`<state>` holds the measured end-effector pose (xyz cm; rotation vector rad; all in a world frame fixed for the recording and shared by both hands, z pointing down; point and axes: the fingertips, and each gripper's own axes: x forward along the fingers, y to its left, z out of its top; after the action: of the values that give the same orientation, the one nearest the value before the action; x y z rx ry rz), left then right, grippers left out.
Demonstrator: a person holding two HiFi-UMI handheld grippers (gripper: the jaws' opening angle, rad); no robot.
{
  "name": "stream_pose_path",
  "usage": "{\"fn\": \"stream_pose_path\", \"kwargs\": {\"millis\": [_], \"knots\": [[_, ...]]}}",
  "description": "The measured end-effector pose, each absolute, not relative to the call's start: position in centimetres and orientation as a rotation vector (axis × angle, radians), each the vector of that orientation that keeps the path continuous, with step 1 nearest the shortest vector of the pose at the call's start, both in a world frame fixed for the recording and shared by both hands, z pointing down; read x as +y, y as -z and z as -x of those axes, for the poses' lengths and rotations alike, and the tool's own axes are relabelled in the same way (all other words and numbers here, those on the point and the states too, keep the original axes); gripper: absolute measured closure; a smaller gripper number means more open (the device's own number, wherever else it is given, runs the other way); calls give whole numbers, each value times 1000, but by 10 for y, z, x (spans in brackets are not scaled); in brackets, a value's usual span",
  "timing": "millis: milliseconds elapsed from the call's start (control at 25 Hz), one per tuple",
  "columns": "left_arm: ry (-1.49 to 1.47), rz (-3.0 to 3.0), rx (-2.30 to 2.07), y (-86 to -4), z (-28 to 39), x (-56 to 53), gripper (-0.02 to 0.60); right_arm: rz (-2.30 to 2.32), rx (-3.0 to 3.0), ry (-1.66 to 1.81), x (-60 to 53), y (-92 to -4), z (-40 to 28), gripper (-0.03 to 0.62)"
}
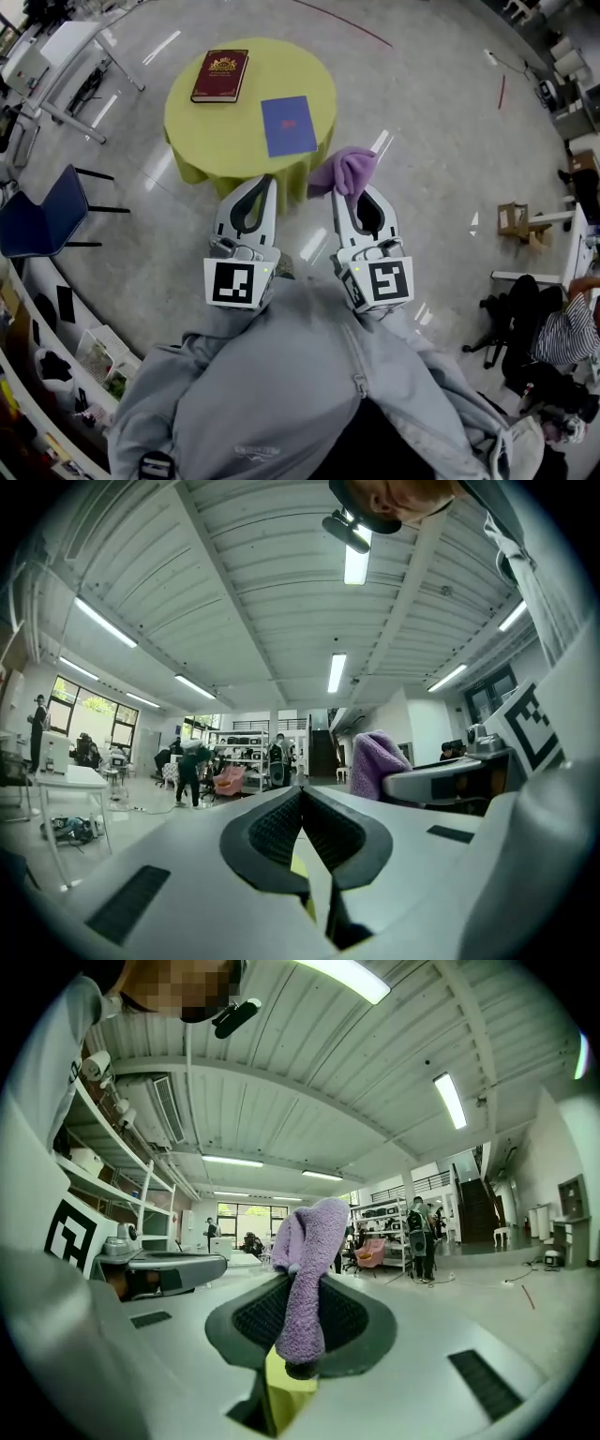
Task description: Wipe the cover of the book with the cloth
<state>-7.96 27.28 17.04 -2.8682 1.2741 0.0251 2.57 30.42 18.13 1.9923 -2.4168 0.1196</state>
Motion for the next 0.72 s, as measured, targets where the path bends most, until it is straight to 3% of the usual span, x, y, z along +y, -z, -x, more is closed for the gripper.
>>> {"fn": "stream_pose_path", "kwargs": {"millis": [720], "knots": [[-47,2935,1240,-187,102,222,564,-2053,-2319,-92,259,-181,-19,508]]}}
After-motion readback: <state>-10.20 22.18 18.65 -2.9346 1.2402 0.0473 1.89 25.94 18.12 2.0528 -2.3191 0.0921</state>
